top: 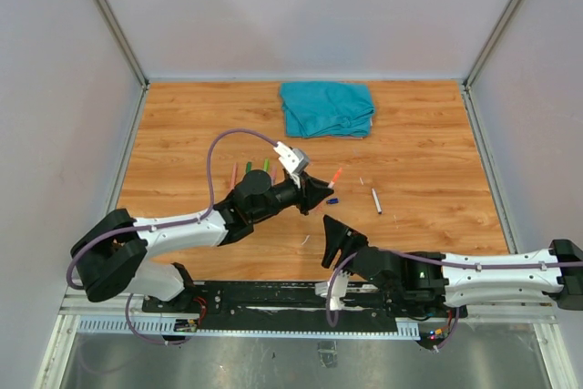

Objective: Insert the pens into the pen caps
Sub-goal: Adjust the pen.

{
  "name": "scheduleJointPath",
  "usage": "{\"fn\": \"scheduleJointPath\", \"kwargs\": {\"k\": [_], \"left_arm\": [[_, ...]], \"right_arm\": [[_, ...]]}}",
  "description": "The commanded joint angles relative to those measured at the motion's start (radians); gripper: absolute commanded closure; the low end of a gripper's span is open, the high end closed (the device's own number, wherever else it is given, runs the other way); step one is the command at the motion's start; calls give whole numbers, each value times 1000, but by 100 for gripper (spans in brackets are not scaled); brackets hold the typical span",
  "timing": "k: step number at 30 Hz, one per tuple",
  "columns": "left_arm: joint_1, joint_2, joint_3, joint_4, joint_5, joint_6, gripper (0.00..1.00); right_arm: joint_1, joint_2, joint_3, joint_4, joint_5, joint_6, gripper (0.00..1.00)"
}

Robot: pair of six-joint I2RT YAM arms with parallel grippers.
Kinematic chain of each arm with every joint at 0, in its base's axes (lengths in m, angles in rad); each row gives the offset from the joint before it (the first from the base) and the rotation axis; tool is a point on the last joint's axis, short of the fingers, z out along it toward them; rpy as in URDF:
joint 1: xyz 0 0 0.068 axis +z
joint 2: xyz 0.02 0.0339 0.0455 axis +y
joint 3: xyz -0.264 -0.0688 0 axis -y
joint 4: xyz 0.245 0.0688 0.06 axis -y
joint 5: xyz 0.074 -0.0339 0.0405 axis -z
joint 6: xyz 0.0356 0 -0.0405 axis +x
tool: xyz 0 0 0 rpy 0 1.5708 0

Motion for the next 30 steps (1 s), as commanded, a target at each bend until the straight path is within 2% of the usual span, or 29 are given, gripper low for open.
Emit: {"fn": "scheduleJointPath", "kwargs": {"k": [1,4,9,11,14,16,19,24,30], "left_arm": [[1,-60,-30,-7,-180,31,100],[1,-84,-46,-10,-237,33,99],[3,-116,-73,-12,-336,26,99],[1,-120,-76,-10,-333,29,99],[1,-119,-79,-7,-334,28,99],[1,-117,-81,-7,-340,26,99],[2,-118,-82,-7,-348,22,100],[6,-117,-81,-11,-350,19,99],[9,-119,-82,-22,-374,13,100]], "right_arm": [[21,-16,28,92,-61,302,47],[22,-23,77,164,-93,609,47],[12,-20,110,294,31,1012,41],[-21,-22,134,273,69,1180,40],[-111,-17,238,86,10,1444,40],[-155,-10,279,6,-71,1527,39],[-203,-2,304,-39,-77,1604,37],[-484,15,347,-132,-354,1803,37],[-747,62,355,-191,-563,1978,33]]}}
